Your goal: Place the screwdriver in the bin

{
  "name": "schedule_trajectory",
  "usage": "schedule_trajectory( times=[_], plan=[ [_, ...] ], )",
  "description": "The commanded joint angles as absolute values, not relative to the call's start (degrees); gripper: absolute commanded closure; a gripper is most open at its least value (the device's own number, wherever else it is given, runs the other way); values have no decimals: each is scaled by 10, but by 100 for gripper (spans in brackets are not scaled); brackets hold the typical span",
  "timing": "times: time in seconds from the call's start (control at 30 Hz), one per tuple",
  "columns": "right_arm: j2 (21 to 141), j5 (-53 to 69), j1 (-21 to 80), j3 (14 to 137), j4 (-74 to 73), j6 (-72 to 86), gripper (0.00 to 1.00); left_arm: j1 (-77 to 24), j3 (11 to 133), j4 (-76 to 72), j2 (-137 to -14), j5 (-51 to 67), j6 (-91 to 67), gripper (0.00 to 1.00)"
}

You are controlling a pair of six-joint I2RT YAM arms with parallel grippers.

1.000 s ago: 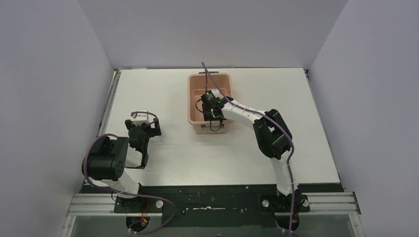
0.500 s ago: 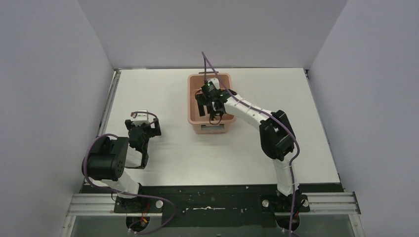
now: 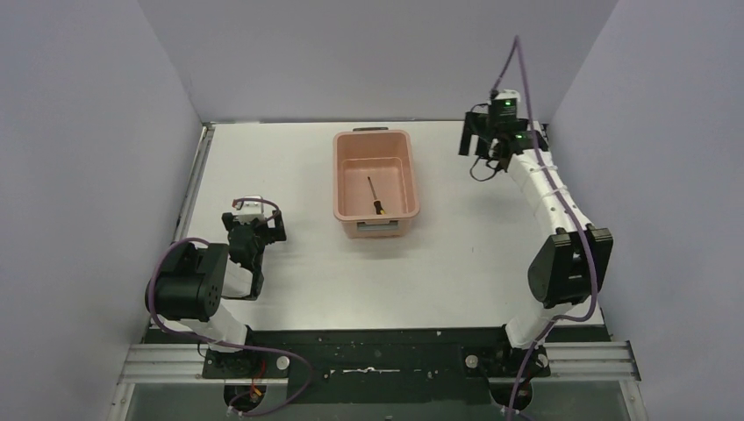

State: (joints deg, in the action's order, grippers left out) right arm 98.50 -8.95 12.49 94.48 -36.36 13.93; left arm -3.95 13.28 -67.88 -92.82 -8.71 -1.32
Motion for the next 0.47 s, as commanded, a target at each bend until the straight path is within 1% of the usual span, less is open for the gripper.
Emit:
schedule_trajectory(
  times=[0.0,0.07,0.13,0.23,0.43],
  plan=[
    [944,-32,8,893,-380,104,0,-36,145,-692,-922,-83,-19,3],
    [936,-37,-39,880,-377,99,0,-36,145,-693,-922,-83,-18,3],
    [933,-54,-60,874,-373,96,0,-36,145,-693,-923,-83,-19,3],
    [933,-76,-64,875,-375,94,0,-36,145,-693,-922,-83,-18,3],
    [919,-55,-68,857,-348,106,0,-36,145,-693,-922,-83,-18,3]
  ],
)
